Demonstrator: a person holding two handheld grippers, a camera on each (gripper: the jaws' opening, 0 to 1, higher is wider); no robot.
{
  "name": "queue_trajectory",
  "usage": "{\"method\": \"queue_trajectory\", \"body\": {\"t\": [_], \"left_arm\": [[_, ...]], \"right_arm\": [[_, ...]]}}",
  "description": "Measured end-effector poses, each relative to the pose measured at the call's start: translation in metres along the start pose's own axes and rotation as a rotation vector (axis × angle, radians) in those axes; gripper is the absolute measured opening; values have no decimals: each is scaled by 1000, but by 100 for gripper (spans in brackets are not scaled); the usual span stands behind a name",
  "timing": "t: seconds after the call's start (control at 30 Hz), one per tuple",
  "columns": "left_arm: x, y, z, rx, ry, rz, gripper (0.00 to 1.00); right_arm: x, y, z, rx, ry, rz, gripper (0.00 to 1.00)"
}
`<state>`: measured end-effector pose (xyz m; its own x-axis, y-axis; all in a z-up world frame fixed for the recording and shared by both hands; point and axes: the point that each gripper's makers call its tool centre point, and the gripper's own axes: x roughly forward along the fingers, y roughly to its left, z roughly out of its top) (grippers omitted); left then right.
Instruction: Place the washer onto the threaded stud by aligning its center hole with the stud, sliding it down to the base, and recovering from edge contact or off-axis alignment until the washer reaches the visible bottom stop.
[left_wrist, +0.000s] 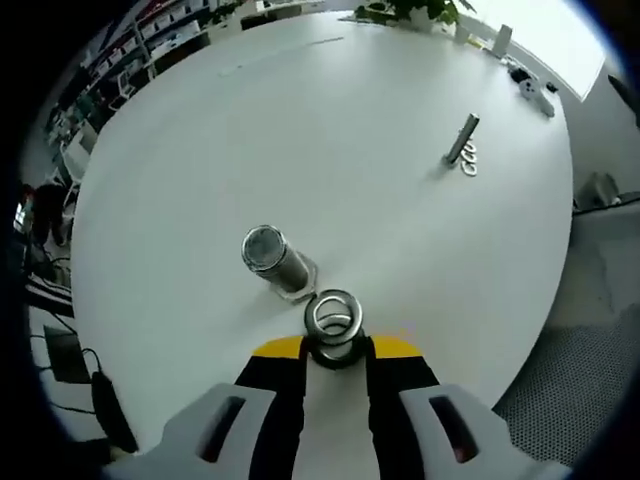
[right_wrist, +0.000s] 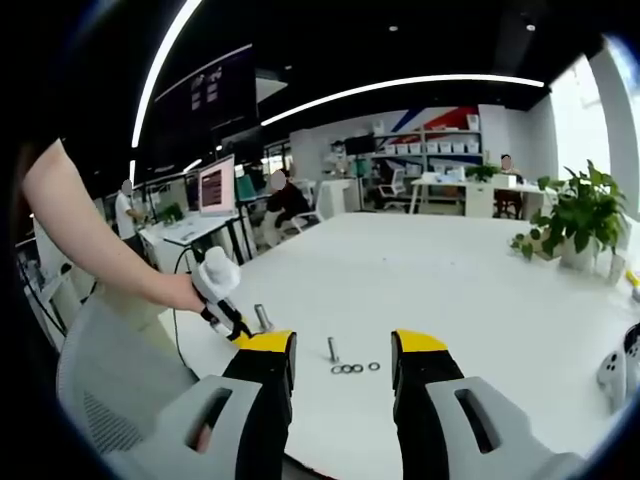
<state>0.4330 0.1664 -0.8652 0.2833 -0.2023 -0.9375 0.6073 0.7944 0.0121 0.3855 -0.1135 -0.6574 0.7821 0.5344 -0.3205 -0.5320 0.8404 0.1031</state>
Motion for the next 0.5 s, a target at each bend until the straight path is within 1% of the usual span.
{"method": "queue_trajectory", "body": {"t": [0.1,0.2,0.27,0.5], "left_arm": [[0,-1,0,11,0,-3,21],[0,-3,0,32,12,-13,21],[-1,-5,-3,59,28,-25,21],[-4,-8,-14,91,64,-41,21]], "right_arm": [[0,-1,-1,1,3,-3,40],[0,-2,0,4,1,-6,40],[0,-2,-1,3,2,-5,40],[-1,-2,0,5,0,-8,40]]}}
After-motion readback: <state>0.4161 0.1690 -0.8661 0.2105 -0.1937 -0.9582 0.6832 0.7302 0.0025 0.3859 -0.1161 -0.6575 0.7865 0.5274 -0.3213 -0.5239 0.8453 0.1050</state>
